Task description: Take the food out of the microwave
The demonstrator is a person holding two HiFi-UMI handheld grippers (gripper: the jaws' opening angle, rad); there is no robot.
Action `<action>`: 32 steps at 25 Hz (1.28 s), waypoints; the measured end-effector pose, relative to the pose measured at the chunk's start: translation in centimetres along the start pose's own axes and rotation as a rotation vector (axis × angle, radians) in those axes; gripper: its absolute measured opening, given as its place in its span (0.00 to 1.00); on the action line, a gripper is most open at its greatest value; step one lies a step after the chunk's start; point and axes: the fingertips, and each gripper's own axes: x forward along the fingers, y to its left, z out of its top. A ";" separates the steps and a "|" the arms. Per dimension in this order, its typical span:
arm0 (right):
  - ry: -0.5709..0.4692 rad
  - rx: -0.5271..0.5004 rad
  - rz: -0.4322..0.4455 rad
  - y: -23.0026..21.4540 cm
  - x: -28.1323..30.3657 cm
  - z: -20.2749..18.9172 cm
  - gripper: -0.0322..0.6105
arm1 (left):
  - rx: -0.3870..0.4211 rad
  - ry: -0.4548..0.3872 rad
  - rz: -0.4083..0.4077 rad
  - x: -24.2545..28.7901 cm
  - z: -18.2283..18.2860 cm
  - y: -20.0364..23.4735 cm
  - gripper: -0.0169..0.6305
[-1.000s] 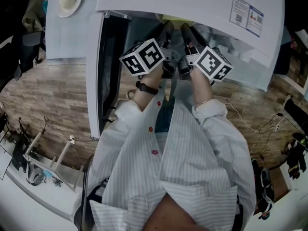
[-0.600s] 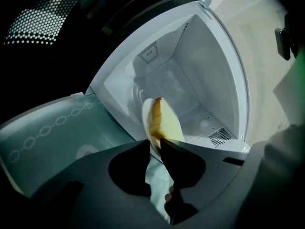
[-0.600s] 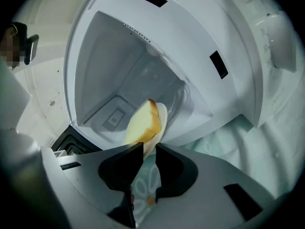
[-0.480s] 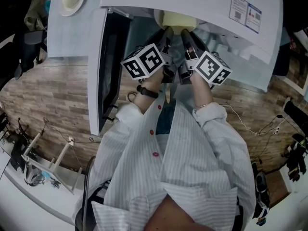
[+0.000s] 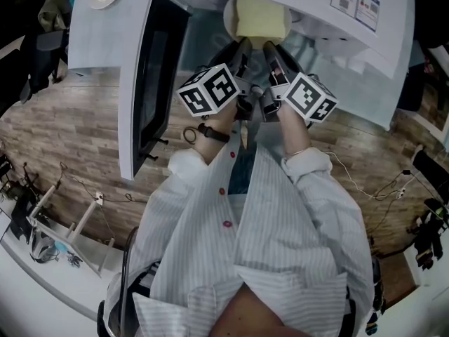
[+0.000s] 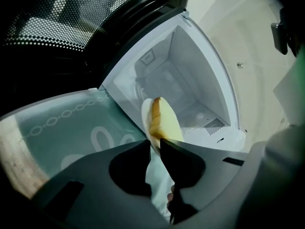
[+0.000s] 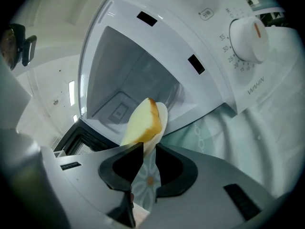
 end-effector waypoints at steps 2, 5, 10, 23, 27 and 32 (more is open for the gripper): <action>0.006 0.001 0.008 0.1 -0.3 -0.4 0.20 | 0.002 -0.011 0.004 -0.4 -0.2 -0.1 0.14; 0.011 -0.017 0.026 0.6 -0.9 -0.6 0.20 | 0.006 -0.028 0.009 -1.3 -0.5 -0.3 0.14; 0.029 -0.047 0.073 1.9 -2.1 -1.1 0.20 | -0.023 -0.071 0.015 -3.3 -0.9 -0.9 0.14; 0.080 -0.095 0.161 4.4 -7.7 -2.0 0.20 | -0.040 -0.162 0.048 -8.7 -3.4 -4.1 0.14; 0.088 -0.103 0.190 4.5 -9.4 -2.3 0.20 | -0.053 -0.185 0.051 -9.8 -4.6 -5.1 0.14; 0.090 -0.100 0.220 6.3 -11.5 -2.5 0.20 | -0.046 -0.200 0.037 -12.2 -4.6 -6.6 0.14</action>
